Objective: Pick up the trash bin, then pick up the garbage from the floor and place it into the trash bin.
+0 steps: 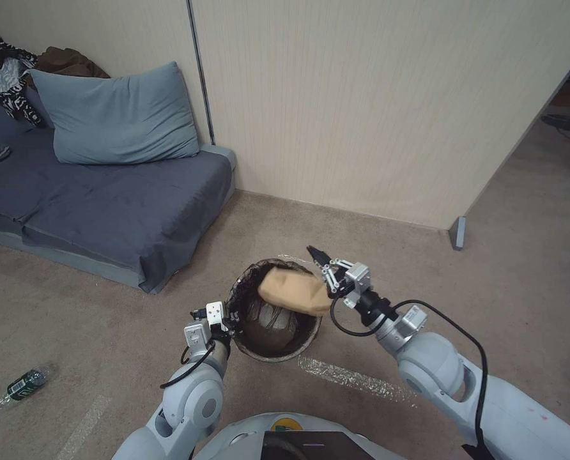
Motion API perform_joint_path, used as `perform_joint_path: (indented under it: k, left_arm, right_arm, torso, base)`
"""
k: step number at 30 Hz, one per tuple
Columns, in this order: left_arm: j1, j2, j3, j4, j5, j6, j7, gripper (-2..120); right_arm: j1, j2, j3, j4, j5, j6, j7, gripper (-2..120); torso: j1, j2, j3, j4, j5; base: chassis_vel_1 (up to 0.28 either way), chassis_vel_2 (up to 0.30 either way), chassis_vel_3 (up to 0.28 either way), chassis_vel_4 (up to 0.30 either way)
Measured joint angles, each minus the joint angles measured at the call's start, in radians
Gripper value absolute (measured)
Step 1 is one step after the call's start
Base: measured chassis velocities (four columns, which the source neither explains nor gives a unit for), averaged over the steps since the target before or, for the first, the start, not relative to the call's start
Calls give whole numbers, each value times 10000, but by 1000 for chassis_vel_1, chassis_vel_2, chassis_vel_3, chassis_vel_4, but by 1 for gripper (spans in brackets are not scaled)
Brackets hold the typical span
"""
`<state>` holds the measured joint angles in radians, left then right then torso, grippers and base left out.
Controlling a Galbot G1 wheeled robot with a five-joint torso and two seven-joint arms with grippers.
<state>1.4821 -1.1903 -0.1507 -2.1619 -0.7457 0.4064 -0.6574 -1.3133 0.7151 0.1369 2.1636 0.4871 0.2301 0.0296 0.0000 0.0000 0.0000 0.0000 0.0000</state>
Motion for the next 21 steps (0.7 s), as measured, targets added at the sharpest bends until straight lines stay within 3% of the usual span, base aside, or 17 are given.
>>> perform_joint_path:
  k: [13,21]
  left_arm:
    - [-97,-39,-33,64,-3,52,-11,0]
    - [-133,-99,-36,145,-15,56,-17,0]
  right_arm:
    - [1872,145,-2652,-914,29,146,53,0]
    - [1985,13,-2448,-697,65,95,184,0]
  torso:
    - [0,0,1,0,0]
    - [0,0,0,-1,0]
  base:
    - [0,0,0,0]
    - [0,0,0,0]
